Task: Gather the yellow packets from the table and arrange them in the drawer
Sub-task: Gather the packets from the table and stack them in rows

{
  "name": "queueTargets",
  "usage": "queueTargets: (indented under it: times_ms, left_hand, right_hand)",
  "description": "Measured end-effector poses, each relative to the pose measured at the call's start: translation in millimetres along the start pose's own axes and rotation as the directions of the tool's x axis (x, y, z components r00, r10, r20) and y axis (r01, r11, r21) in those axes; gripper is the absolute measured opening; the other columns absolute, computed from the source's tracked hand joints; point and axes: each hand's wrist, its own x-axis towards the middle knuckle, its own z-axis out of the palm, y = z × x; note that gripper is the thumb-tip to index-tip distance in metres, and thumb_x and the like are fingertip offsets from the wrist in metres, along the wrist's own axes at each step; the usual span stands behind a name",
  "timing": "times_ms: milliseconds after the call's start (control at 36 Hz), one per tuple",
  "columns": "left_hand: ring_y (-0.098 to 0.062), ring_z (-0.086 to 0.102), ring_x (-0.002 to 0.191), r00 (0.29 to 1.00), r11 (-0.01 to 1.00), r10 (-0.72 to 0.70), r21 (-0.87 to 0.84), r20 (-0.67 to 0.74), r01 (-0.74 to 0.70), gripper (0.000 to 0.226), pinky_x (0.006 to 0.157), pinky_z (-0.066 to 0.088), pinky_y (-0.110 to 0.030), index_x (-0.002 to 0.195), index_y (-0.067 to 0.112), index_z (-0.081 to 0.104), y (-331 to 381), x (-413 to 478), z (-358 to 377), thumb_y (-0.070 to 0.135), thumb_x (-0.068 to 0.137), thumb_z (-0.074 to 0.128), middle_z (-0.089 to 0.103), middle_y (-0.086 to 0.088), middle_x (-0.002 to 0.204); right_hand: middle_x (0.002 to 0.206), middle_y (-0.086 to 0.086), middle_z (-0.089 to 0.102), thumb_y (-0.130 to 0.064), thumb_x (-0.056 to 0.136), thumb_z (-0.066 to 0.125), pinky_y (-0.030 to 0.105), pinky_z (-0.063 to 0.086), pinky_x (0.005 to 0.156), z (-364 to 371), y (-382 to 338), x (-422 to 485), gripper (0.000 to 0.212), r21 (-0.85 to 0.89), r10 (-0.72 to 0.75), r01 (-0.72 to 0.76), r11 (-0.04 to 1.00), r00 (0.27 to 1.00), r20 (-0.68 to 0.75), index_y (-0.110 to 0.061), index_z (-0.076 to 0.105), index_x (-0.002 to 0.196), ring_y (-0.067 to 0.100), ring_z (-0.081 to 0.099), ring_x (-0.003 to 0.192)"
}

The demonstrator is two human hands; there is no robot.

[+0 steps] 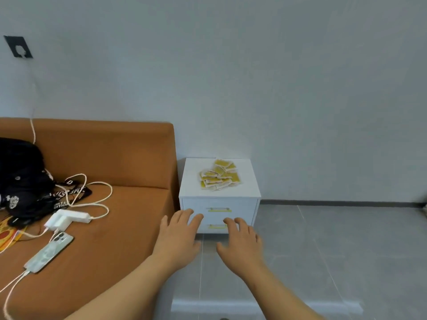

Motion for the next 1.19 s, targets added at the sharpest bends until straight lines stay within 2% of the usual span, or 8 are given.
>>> queueTargets:
  times_ms: [250,389,583,806,944,1056,1111,1194]
  left_hand:
    - [-0.016,0.01,0.143,0.998,1.0,0.005,0.028,0.062,-0.006,0.062,0.113,0.012,-0.04,0.148,0.027,0.014,-5,174,-4,0.037,0.094,0.042,0.01,0.002,0.156]
    - [-0.016,0.009,0.143,0.994,1.0,0.003,0.0,0.106,-0.003,0.061,0.114,0.011,-0.043,0.148,0.028,0.013,-17,257,-5,0.037,0.095,0.042,0.009,0.004,0.155]
    - [-0.018,0.006,0.144,0.987,0.999,0.009,-0.044,0.163,-0.002,0.062,0.115,0.013,-0.042,0.148,0.027,0.012,-52,370,17,0.036,0.095,0.042,0.004,0.002,0.157]
    - [-0.018,0.012,0.143,0.974,0.989,0.066,-0.146,0.218,-0.035,0.055,0.111,0.022,-0.032,0.146,0.027,0.019,-96,503,40,0.033,0.096,0.04,0.002,0.002,0.157]
    - [-0.02,0.016,0.141,0.947,0.972,0.039,-0.233,0.318,0.038,0.053,0.11,0.026,-0.032,0.145,0.027,0.021,-108,565,63,0.033,0.096,0.041,0.004,0.003,0.156]
    - [-0.02,0.019,0.14,0.923,0.937,-0.032,-0.309,0.383,0.161,0.05,0.109,0.026,-0.031,0.145,0.027,0.022,-113,606,91,0.03,0.098,0.039,0.007,0.003,0.155]
    - [-0.019,0.025,0.138,0.915,0.897,-0.077,-0.373,0.397,0.237,0.046,0.109,0.03,-0.031,0.142,0.026,0.028,-116,623,108,0.028,0.098,0.039,0.014,0.002,0.153]
    - [-0.011,0.04,0.127,0.926,0.801,-0.141,-0.51,0.349,0.314,0.037,0.104,0.036,-0.025,0.134,0.024,0.042,-117,647,136,0.019,0.097,0.041,0.036,0.007,0.141]
  right_hand:
    - [0.156,-0.001,0.011,-0.037,0.094,0.042,0.041,0.016,0.115,-32,25,172,0.058,-0.031,0.003,0.0,1.0,0.995,0.096,-0.029,0.018,0.146,0.023,0.017,0.141]
    - [0.155,-0.001,0.012,-0.038,0.094,0.042,0.041,0.018,0.113,-46,32,252,0.059,-0.054,0.027,-0.02,0.998,0.991,0.13,-0.028,0.017,0.146,0.022,0.019,0.14]
    - [0.156,-0.002,0.009,-0.039,0.094,0.041,0.041,0.017,0.113,-40,43,362,0.059,-0.083,0.096,-0.081,0.993,0.978,0.187,-0.03,0.016,0.147,0.022,0.019,0.14]
    - [0.156,-0.002,0.011,-0.039,0.093,0.042,0.042,0.02,0.112,-17,43,492,0.059,-0.086,0.183,-0.166,0.982,0.942,0.283,-0.031,0.017,0.146,0.023,0.019,0.141]
    - [0.156,-0.001,0.009,-0.041,0.093,0.042,0.04,0.024,0.111,-5,54,553,0.06,-0.082,0.217,-0.202,0.976,0.926,0.31,-0.03,0.017,0.147,0.024,0.019,0.141]
    - [0.158,0.0,-0.003,-0.042,0.093,0.044,0.042,0.026,0.111,7,69,602,0.062,-0.091,0.253,-0.237,0.967,0.918,0.304,-0.031,0.016,0.147,0.026,0.011,0.143]
    - [0.158,0.0,-0.008,-0.043,0.093,0.044,0.043,0.027,0.11,17,78,627,0.064,-0.099,0.267,-0.248,0.964,0.915,0.301,-0.032,0.013,0.148,0.027,0.008,0.144]
    - [0.158,-0.001,-0.013,-0.047,0.094,0.04,0.046,0.025,0.112,34,96,666,0.065,-0.112,0.278,-0.256,0.96,0.912,0.3,-0.036,0.007,0.149,0.029,0.002,0.145]
